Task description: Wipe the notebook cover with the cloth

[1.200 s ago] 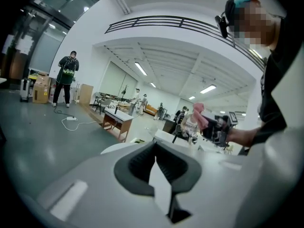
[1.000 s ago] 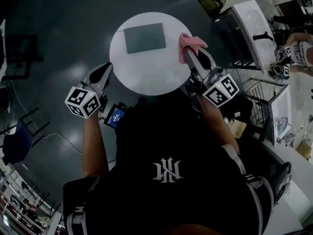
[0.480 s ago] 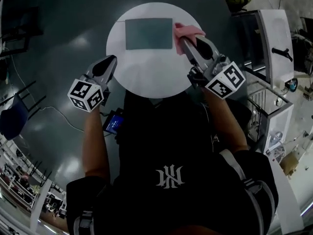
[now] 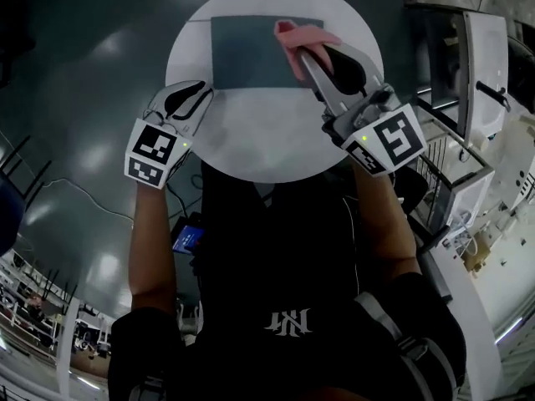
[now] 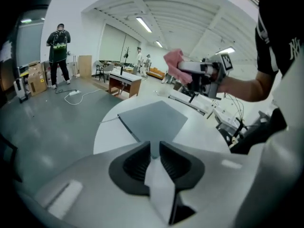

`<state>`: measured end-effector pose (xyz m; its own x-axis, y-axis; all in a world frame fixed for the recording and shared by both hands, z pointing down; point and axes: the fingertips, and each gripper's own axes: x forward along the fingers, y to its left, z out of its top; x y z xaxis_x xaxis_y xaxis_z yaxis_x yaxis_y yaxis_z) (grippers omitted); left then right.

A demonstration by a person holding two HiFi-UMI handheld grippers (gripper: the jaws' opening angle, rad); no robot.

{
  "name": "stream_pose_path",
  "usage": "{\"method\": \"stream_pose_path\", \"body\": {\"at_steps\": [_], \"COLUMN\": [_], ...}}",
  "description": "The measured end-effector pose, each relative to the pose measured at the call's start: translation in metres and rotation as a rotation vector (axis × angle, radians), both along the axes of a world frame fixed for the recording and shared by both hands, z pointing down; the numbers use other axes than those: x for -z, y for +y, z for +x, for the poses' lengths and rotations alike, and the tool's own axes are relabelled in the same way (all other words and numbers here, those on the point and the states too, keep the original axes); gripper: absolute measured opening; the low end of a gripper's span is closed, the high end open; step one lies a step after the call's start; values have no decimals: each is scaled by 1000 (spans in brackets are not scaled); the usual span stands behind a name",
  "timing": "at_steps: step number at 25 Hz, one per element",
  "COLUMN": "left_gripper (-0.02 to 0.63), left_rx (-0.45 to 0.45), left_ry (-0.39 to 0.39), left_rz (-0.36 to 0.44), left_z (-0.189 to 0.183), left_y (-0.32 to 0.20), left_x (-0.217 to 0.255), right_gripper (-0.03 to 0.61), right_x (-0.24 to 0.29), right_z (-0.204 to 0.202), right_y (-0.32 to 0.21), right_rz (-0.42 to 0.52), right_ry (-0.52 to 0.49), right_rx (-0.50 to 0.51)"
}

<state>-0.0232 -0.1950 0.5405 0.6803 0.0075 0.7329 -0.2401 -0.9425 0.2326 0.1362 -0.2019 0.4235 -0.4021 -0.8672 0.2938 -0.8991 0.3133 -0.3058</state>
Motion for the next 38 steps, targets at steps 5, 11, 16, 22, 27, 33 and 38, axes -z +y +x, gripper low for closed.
{"method": "stream_pose_path", "body": {"at_steps": [5,11,16,22,27,33,38], "left_gripper": [83,87,83,77,77,77,77], "left_rx": [-67,-117,-133,-155,-163,-161,-164], "left_ry": [-45,-103,-112,-135,-148,-150,-165], "left_rz": [-3,33,50,64,70,55,50], "left_z": [-11,-7,0,7,12,5,5], "left_y": [-17,-17,-16,-10,-3,-13,-12], "left_x": [-41,-59,-63,-68,-64,-65,-63], "right_gripper": [38,38,38,38,34,33,33], "right_x": [-59,-113,-138,-160,-169,-172,-170], "right_z": [-41,-65,-67,-82,-84,-86,-65], "right_y": [-55,-76,-97,-108,-103,-108,-96], "right_rz": [-68,-162,-183,-196,-227,-234,-245], "right_ry": [123,313,456,600,641,659,670], "right_rx": [62,150,150,198,209,217,204]}}
